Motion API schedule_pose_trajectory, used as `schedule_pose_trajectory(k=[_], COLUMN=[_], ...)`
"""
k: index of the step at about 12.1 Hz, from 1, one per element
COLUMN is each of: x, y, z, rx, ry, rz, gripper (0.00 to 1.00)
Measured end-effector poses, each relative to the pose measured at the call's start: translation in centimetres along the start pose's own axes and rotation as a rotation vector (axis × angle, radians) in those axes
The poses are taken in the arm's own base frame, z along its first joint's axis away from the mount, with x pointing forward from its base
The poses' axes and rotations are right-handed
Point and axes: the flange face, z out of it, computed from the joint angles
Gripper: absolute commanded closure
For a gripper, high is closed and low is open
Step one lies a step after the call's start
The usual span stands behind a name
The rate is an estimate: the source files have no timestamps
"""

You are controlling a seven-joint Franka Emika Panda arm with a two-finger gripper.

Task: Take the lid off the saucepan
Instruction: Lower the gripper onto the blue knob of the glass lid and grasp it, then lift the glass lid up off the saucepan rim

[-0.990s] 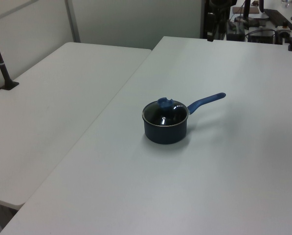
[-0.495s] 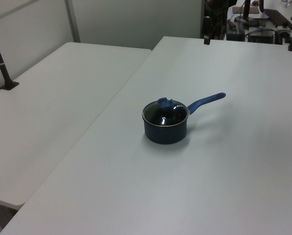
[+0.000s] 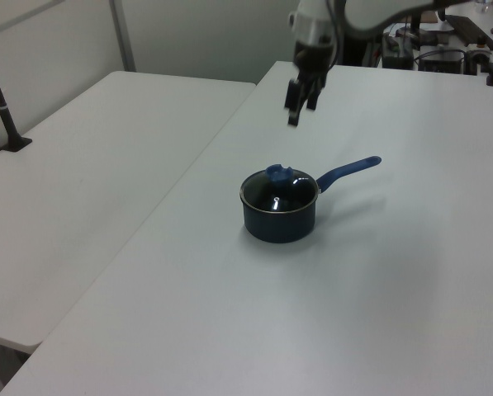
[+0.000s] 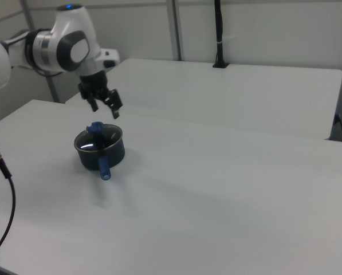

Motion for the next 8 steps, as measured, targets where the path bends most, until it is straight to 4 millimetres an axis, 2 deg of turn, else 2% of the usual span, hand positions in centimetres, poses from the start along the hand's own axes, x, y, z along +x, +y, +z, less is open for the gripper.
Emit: schedule_pose_trajectory(k=[2, 3, 5, 8], x=[-0.2, -0.3, 0.0, 0.1], y=[-5.6, -7.4, -8.5, -9.0], z=[4.5, 6.3, 7.9, 8.8], rx=[0.0, -0.003, -0.018, -0.029], ry=[-0.006, -0.01, -0.013, -0.016], rz=[-0.02, -0.026, -0.012, -0.017], gripper=[0.0, 0.0, 0.04, 0.42])
